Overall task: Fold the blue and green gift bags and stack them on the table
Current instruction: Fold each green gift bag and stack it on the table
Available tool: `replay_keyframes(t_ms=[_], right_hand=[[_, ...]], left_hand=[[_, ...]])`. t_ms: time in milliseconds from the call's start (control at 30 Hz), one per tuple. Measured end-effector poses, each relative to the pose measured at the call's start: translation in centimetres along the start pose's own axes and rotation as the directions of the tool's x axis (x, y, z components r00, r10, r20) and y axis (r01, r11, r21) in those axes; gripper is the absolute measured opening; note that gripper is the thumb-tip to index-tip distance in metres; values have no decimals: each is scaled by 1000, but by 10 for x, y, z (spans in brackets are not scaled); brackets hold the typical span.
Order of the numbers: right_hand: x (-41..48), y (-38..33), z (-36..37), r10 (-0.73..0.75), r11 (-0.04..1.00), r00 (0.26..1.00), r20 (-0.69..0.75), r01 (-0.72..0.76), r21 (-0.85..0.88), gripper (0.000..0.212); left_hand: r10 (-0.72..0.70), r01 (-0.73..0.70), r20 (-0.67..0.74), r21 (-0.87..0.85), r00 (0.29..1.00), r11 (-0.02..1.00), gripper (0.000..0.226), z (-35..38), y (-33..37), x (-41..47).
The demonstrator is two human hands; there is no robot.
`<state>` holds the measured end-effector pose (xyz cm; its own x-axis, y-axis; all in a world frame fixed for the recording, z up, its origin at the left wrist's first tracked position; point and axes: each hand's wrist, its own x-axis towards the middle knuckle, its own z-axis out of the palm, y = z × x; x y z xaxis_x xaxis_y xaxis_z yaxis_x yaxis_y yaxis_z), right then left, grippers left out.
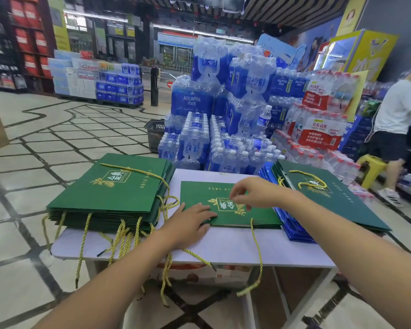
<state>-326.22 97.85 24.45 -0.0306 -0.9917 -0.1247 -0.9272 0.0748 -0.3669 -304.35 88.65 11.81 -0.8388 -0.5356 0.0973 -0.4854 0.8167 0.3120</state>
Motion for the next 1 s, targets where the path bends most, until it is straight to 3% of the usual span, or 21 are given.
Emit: replay_keyframes(t_ms=[67,200,333,433,500,567,633,667,733,800,1000], right_hand=[[-6,10,14,-11,994,996,83,20,-111,15],[-27,21,37,-35,983,975,221,73,-169,34],[-40,44,57,-147,896,972,185,210,-391,54],[-39,60,69,-336,728,938,86,317,-608,40],[-38,62,74,-413,726,910,-38,304,-617,22],[-38,55,78,-371,853,913,-169,263,-450,16],[-37,41,80,-218,974,948,-233,195,-117,16],[-35,33,80,-147,985,960,-238,165,59,19],[-30,13,76,-71,942,971,-229,141,306,26],[-23,-9,66,-56,889,973,-223,150,432,26],[6,-51,27,-122,774,972,-199,219,594,36]], left_hand=[[-5,4,-22,-7,1000,1000,47,2,0,-2],[-19,17,-50,-37,999,999,46,3,1,-4],[-36,32,-57,-76,998,997,46,5,1,-3],[-42,36,-66,-93,997,995,46,6,2,-4],[-43,37,-72,-91,996,995,46,6,3,-5],[-42,35,-78,-85,996,996,46,6,3,-5],[-43,36,-83,-86,996,996,46,7,3,-5],[-46,39,-83,-88,996,995,46,7,3,-5],[-47,40,-82,-83,995,996,46,8,3,-5],[-40,35,-85,-66,996,997,47,8,3,-4],[-47,39,-84,-85,995,996,45,9,2,-4]])
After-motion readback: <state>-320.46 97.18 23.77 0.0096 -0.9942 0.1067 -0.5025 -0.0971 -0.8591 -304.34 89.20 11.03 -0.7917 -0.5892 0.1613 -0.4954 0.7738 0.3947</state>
